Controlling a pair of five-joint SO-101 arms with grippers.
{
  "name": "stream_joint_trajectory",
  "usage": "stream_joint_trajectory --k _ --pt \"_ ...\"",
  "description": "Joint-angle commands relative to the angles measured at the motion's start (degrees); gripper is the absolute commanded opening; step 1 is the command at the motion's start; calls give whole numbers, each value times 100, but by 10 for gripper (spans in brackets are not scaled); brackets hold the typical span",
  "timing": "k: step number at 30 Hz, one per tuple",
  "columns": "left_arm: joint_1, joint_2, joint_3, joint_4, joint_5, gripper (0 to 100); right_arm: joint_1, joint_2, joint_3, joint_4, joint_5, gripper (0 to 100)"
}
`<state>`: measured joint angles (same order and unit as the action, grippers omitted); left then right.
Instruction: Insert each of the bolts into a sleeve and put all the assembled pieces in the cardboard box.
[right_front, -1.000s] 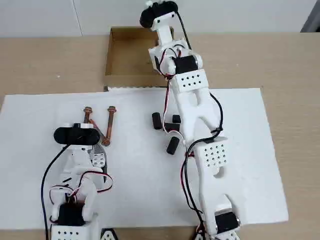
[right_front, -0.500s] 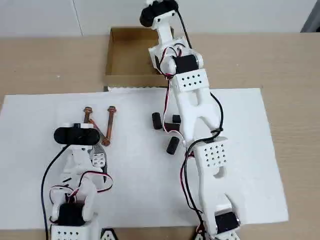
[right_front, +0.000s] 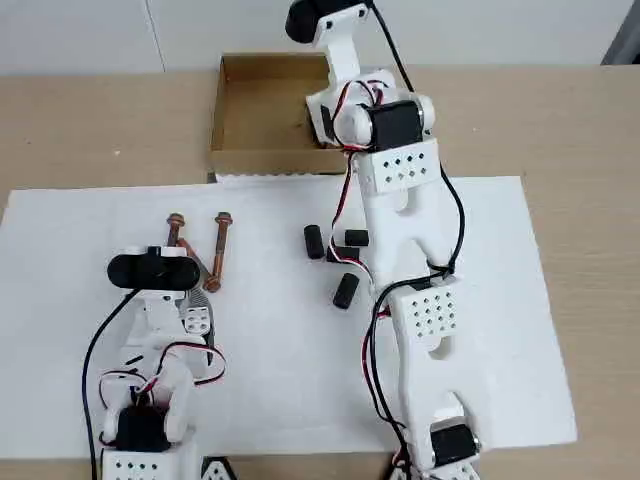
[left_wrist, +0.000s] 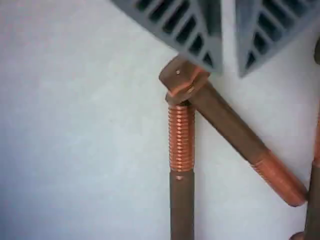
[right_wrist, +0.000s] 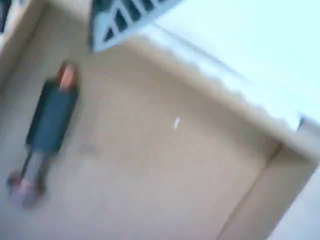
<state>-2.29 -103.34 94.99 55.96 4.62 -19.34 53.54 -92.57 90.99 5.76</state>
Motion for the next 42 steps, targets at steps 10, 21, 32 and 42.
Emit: stream_joint_trajectory --k 10,21,32,42 --pt "-18 -44 -31 -18 0 6 -268 -1262 -343 760 9 101" --pt "-18 -44 -31 -18 0 6 -391 -2914 1899 778 -686 103" --pt "-18 -44 -31 -18 0 6 -224 -5446 5609 734 -1495 104" --pt "-18 -44 -31 -18 0 6 -224 -6844 8527 716 -2312 104"
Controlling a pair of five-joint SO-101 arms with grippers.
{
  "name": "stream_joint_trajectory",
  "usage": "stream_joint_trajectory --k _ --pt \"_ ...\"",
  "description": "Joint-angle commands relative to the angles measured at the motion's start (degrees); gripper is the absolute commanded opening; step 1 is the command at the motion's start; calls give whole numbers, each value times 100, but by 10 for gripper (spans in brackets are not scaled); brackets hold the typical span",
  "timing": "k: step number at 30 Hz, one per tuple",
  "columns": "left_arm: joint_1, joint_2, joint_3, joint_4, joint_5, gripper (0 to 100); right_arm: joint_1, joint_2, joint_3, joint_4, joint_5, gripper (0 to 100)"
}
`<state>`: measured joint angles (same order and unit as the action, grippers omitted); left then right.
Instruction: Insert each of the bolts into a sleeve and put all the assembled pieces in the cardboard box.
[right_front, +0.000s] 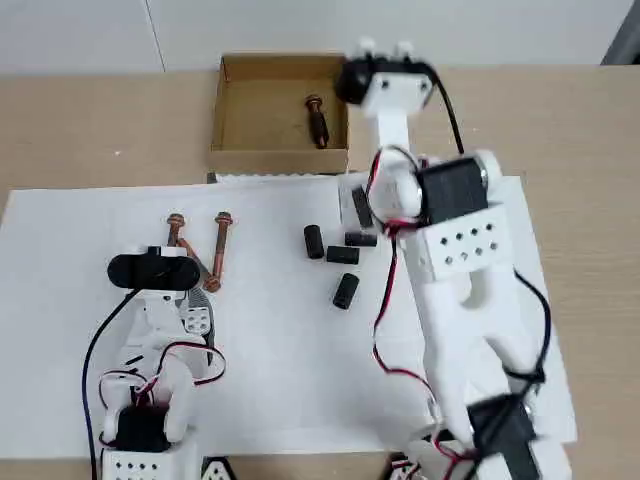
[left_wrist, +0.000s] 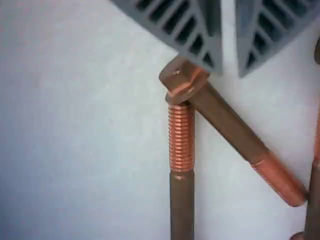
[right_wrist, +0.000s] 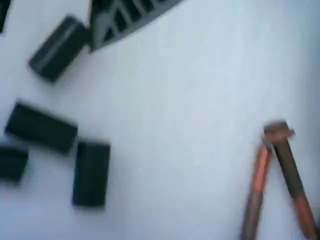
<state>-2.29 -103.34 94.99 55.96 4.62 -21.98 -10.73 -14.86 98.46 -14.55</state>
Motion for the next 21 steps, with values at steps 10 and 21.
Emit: stream_joint_trajectory --k 10,21 --pt "-18 -44 -31 -18 0 6 13 -462 3059 -1508 -607 104" --pt "-26 -44 -31 -18 0 6 -13 -462 4079 -2738 -607 105"
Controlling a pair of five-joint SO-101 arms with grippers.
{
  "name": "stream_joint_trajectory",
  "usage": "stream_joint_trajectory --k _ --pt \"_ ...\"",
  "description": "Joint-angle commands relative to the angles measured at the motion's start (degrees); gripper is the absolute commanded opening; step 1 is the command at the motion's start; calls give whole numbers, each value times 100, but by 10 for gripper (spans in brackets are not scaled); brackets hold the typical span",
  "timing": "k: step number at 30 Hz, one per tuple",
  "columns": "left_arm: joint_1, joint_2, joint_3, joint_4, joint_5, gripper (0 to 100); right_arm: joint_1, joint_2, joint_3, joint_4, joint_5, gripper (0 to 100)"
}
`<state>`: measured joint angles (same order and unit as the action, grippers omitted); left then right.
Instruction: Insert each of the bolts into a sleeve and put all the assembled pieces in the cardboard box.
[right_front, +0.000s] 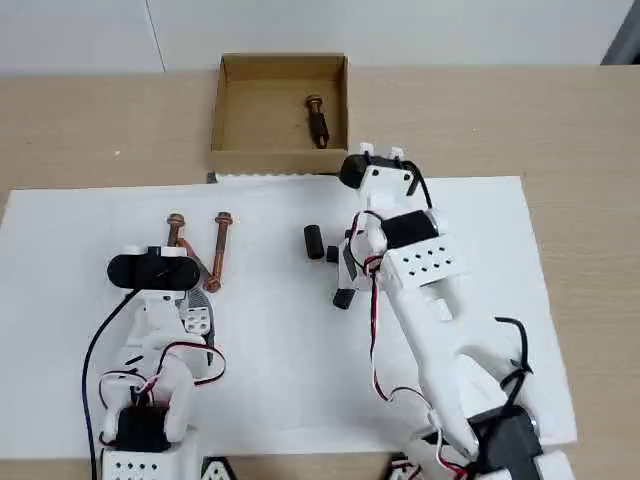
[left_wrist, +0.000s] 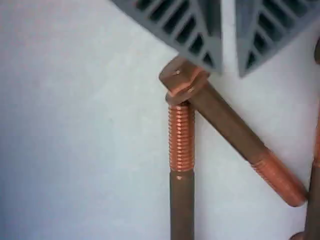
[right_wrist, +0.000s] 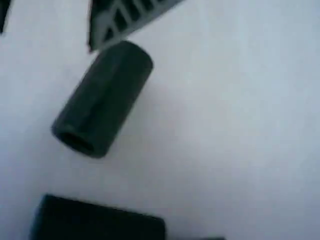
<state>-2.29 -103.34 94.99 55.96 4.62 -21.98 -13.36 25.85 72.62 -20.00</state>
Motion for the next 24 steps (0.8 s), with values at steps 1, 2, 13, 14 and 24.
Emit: stream_joint_trajectory --k 1,2,13,14,24 --pt "-18 -44 -31 -18 0 6 -22 -189 9 -154 -79 105" --pt "-18 -44 -31 -18 0 6 -75 -189 9 -171 -79 105" --pt "-18 -44 -31 -18 0 6 -391 488 -26 -233 -475 105" --pt "-18 -44 -31 -18 0 6 -400 558 -26 -233 -519 105" --pt "-26 -44 -22 -18 0 6 -840 901 -387 -391 -712 105"
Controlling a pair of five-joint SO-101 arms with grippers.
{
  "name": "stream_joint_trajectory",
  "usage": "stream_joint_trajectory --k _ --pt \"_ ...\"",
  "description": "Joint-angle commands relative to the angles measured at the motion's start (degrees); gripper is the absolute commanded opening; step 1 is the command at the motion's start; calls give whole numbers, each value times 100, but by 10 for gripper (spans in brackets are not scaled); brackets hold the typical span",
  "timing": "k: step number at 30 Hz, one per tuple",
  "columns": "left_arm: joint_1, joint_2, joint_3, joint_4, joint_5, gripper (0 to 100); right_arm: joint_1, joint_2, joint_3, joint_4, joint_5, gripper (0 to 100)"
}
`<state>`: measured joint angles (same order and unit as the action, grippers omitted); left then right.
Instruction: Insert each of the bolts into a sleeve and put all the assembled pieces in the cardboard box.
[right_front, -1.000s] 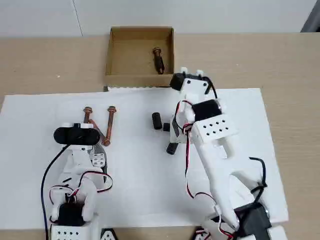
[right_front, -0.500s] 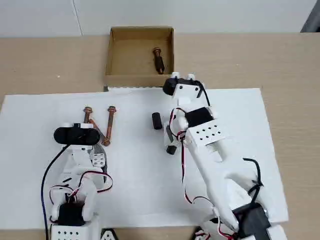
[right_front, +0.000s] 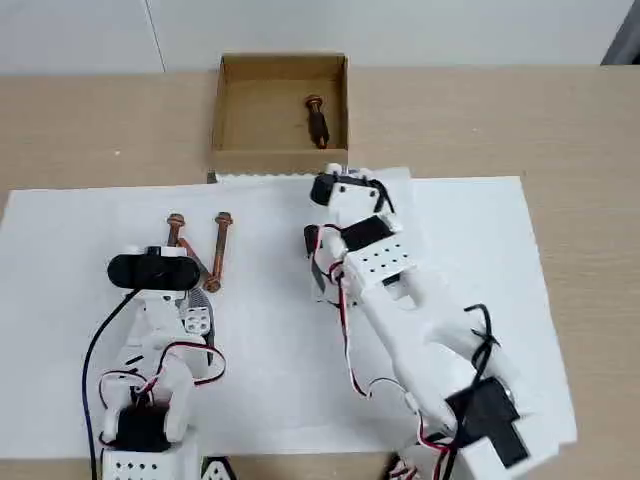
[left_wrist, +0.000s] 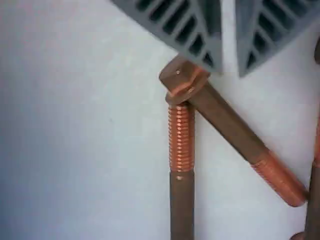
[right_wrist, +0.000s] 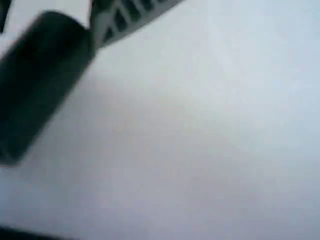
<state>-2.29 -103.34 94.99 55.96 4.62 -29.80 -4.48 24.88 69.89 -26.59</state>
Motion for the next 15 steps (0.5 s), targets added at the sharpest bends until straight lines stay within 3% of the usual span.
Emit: stream_joint_trajectory --k 1,15 --pt "-26 -44 -22 -18 0 6 -57 40 -308 -145 -53 105" --pt "-44 -44 -22 -9 9 6 -22 576 -396 -356 -53 105"
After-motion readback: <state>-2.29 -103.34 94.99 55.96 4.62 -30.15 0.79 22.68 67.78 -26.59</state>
